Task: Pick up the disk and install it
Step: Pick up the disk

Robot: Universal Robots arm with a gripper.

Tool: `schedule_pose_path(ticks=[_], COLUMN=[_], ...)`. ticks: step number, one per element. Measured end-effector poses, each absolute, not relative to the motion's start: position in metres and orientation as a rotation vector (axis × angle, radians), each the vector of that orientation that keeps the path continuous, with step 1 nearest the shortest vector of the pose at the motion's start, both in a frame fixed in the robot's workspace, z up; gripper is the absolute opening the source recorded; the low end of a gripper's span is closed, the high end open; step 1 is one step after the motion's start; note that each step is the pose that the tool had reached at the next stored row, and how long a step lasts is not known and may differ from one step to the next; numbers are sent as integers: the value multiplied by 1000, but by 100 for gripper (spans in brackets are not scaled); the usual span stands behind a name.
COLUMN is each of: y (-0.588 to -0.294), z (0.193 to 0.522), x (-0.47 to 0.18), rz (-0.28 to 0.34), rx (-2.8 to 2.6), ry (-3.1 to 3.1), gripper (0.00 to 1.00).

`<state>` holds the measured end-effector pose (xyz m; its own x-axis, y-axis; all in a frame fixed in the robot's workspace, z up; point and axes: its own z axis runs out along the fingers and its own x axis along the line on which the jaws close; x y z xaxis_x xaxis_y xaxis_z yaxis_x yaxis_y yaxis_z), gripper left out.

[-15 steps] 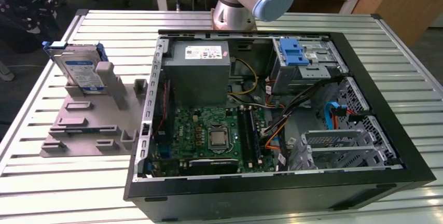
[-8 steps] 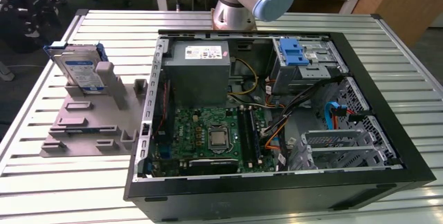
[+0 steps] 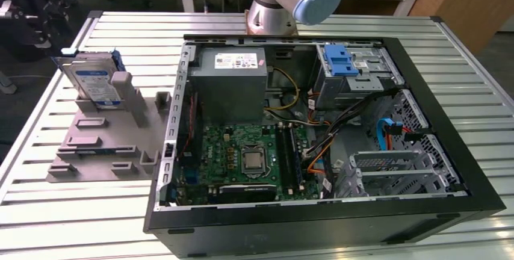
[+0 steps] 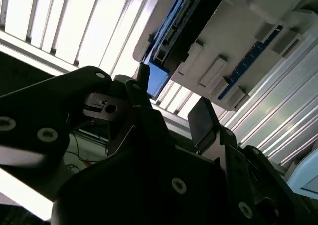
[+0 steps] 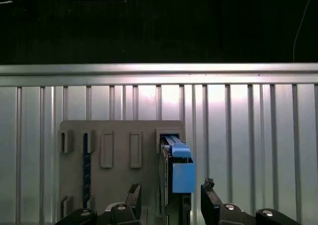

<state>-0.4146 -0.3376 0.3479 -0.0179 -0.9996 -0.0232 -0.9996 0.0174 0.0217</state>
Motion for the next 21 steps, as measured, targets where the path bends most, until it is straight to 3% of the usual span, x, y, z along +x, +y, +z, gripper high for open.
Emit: schedule_pose_path(ticks=[21], y=[-338], z=[345], x=[-416], rz=[47], rx=[-2223], ry=[2218], gripper=[59])
